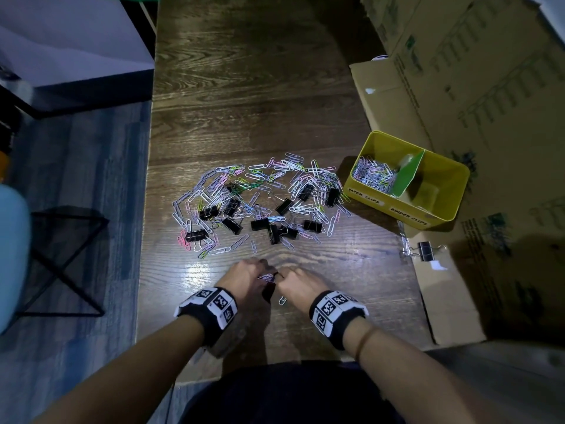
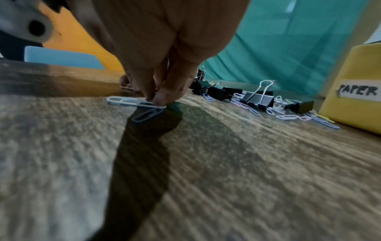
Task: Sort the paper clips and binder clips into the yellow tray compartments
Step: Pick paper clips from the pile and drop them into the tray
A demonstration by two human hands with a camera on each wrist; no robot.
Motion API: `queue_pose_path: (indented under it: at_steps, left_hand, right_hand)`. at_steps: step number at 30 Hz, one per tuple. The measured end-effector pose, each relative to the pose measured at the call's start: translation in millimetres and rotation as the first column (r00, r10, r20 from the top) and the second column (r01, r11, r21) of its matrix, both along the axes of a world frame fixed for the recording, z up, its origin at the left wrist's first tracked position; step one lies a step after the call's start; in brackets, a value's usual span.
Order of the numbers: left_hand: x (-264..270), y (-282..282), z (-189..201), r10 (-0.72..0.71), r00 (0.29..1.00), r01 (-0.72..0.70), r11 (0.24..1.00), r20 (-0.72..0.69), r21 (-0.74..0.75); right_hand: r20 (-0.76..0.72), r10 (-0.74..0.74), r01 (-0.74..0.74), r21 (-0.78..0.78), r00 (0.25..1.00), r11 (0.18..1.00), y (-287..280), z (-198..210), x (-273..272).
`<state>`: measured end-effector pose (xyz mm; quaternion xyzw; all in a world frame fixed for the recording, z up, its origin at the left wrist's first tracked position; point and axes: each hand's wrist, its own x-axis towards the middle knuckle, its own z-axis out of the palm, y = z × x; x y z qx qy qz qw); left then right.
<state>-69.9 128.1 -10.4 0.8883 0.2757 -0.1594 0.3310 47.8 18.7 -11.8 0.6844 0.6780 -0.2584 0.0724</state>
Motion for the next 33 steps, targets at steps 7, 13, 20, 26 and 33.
queue_pose_path:
  at_steps: [7, 13, 20, 26, 33]
  left_hand:
    - [-2.0, 15.6, -6.1, 0.221, 0.975, -0.221, 0.970, -0.005, -0.106]
    - [0.8, 34.1, -0.9, 0.539, 0.832, -0.528, 0.697, -0.131, -0.485]
    - [63.2, 55.4, 55.8, 0.473, 0.881, -0.348, 0.608, -0.025, -0.713]
    - [189.1, 55.0, 99.4, 0.414, 0.886, -0.177, 0.717, 0.209, -0.674]
    - [300.8, 20.9, 83.8, -0.082, 0.980, 0.080, 0.997, 0.179, 0.018]
  right_hand:
    - [-0.153, -0.268, 0.261, -0.063, 0.951, 0.963, -0.1, -8.8, 7.7]
    - [-0.420, -0.616, 0.651, -0.074, 0.666, 0.755, -5.9, -6.0, 29.0]
    - [-0.749, -0.636, 0.905, -0.120, 0.187, 0.407, -21.9, 33.9, 72.8]
    - [-0.880, -0.473, 0.990, -0.032, 0.036, 0.134, -30.3, 75.8, 126.5]
    - [-0.842, -0.516, 0.986, 0.166, 0.157, 0.028, -26.2, 86.1, 191.6]
